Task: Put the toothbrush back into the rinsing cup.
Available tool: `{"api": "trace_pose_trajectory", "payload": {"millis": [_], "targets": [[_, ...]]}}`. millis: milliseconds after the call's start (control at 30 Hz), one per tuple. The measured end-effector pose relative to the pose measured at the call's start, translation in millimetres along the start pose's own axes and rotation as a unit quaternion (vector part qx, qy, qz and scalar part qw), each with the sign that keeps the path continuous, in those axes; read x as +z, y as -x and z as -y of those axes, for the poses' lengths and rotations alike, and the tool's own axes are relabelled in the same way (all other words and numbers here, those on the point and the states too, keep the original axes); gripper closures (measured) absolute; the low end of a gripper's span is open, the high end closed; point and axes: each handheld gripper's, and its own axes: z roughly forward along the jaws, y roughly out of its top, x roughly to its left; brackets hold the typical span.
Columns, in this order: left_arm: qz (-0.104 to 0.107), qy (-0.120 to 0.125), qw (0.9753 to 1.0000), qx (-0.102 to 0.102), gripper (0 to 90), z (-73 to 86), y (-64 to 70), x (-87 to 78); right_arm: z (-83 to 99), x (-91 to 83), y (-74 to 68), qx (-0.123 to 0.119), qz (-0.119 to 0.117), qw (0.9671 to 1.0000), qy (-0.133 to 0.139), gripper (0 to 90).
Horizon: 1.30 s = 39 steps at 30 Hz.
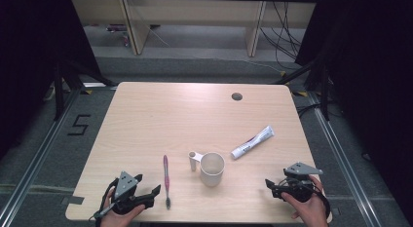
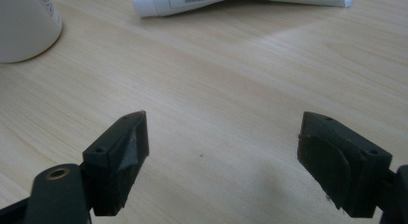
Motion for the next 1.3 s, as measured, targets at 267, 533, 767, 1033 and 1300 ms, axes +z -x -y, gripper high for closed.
{"api": "trace_pose_trajectory", "payload": {"millis": [267, 533, 767, 1033, 1300], "targets": [[0.011, -0.010, 0.9996, 0.024, 24.2, -6.5, -3.2, 4.6, 0.5, 2.3, 1.3, -0.009, -0.004, 0.9999, 0.003, 19.7], [0.036, -0.009, 0.9978, 0.054, 46.2, -21.8, -4.4, 12.3, -0.5, 2.8, 0.6, -0.002, -0.007, 1.0000, 0.004, 20.4], [0.036, -0.006, 0.9945, 0.098, 81.5, -43.7, -11.1, 28.0, -0.4, 4.2, 2.1, -0.007, -0.018, 0.9998, 0.008, 20.9], [0.049, -0.032, 0.9902, 0.127, 89.5, -60.1, -14.5, 50.2, -0.6, 5.0, 0.1, -0.010, -0.018, 0.9998, 0.002, 21.0], [0.059, -0.065, 0.9883, 0.125, 89.5, -62.7, -18.8, 76.9, 0.4, 5.0, -3.1, 0.008, -0.027, 0.9995, -0.012, 21.0]]}}
